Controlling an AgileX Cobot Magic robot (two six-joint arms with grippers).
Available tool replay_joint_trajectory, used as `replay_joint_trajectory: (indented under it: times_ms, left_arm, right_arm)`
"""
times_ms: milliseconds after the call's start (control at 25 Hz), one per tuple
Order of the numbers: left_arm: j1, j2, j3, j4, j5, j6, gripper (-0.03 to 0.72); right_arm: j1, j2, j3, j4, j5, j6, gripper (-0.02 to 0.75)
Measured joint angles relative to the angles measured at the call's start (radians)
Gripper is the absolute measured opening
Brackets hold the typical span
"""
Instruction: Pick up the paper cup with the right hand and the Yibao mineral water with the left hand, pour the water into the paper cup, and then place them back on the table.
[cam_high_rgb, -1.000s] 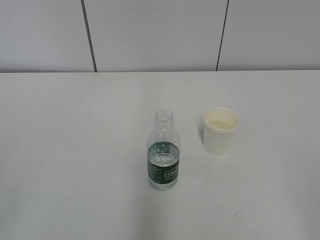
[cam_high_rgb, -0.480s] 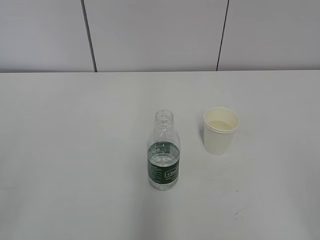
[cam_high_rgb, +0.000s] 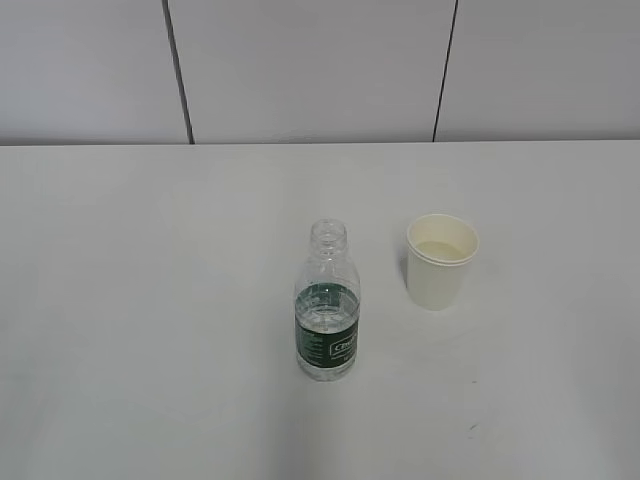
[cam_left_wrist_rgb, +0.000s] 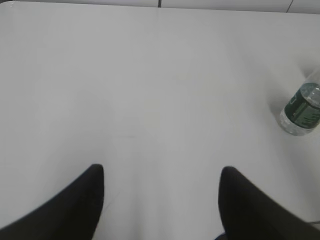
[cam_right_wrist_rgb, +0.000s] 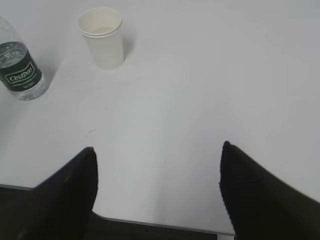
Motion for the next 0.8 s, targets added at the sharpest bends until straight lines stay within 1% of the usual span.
replay_joint_trajectory:
  times_ms: [320, 800]
  left_arm:
    - [0.000, 0.000, 0.000, -0.006, 0.000, 0.000, 0.448]
    - [0.000, 0.000, 0.000, -0.007, 0.000, 0.000, 0.427]
  right_arm:
    - [0.000, 0.000, 0.000, 0.000, 0.000, 0.000, 0.590]
    - [0.000, 0.000, 0.000, 0.000, 0.000, 0.000, 0.589]
